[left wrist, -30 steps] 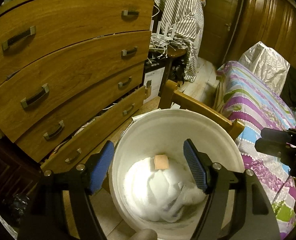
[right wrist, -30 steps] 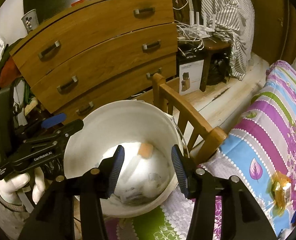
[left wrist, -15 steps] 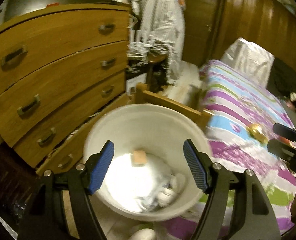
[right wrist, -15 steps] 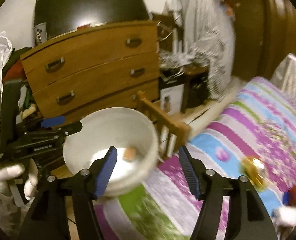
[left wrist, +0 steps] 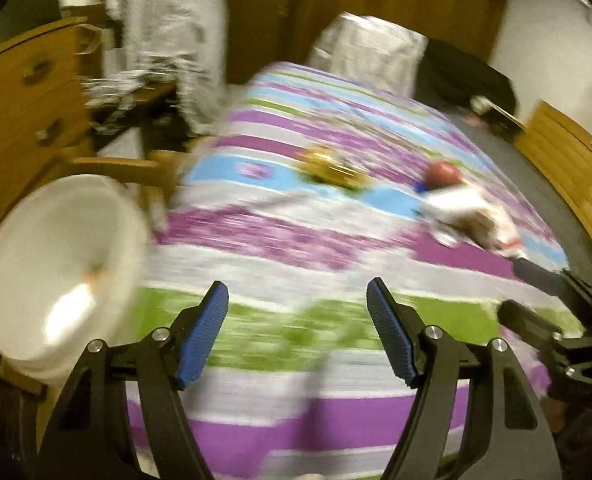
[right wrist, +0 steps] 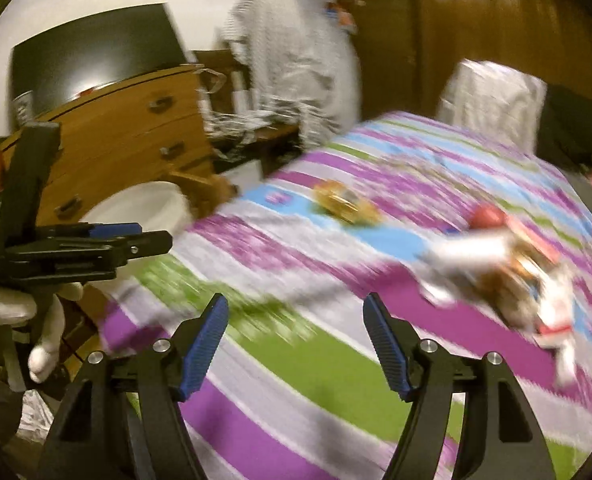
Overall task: Collect trash
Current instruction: 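Move both open tools back over the bed, then grasp the round metal lid with the left tool, then grasp the white-red box with the right tool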
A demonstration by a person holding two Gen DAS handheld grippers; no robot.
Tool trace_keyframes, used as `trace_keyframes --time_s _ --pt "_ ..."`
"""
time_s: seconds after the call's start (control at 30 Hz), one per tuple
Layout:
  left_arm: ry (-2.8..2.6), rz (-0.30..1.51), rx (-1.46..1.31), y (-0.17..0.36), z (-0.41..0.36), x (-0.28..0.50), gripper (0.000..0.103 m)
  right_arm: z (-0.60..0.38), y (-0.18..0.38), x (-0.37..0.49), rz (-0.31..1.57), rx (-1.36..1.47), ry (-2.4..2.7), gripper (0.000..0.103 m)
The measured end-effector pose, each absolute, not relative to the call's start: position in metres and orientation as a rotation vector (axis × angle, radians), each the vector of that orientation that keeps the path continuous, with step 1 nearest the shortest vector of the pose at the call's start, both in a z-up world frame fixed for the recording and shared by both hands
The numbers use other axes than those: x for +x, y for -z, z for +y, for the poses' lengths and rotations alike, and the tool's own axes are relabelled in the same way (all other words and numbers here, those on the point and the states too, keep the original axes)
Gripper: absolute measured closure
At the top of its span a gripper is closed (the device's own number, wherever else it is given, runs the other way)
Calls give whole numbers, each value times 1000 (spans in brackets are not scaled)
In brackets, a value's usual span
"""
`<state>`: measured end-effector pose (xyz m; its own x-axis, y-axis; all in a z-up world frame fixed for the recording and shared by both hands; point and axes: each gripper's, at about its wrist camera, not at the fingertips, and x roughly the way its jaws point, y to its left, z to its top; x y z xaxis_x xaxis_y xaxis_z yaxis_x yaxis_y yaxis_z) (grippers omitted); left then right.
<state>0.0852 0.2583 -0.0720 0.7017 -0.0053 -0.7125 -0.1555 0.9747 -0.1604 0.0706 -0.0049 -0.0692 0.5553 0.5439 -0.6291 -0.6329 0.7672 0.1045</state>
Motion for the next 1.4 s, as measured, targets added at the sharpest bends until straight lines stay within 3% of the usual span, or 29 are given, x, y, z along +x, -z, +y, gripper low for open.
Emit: trace_keyframes --time_s 0.43,0.93,0.97,1.1,1.4 --pt "168 970 -155 140 116 180 40 -144 113 90 744 17 -517 32" --pt "74 969 -97 153 82 275 40 -197 132 133 762 73 -470 32" --pt "70 967 -97 153 83 277 41 -197 131 134 761 76 -468 32" --pt "43 954 -99 152 85 276 65 -208 127 164 754 95 -453 32" --pt "62 953 -108 154 87 275 65 -227 148 318 926 229 -387 34"
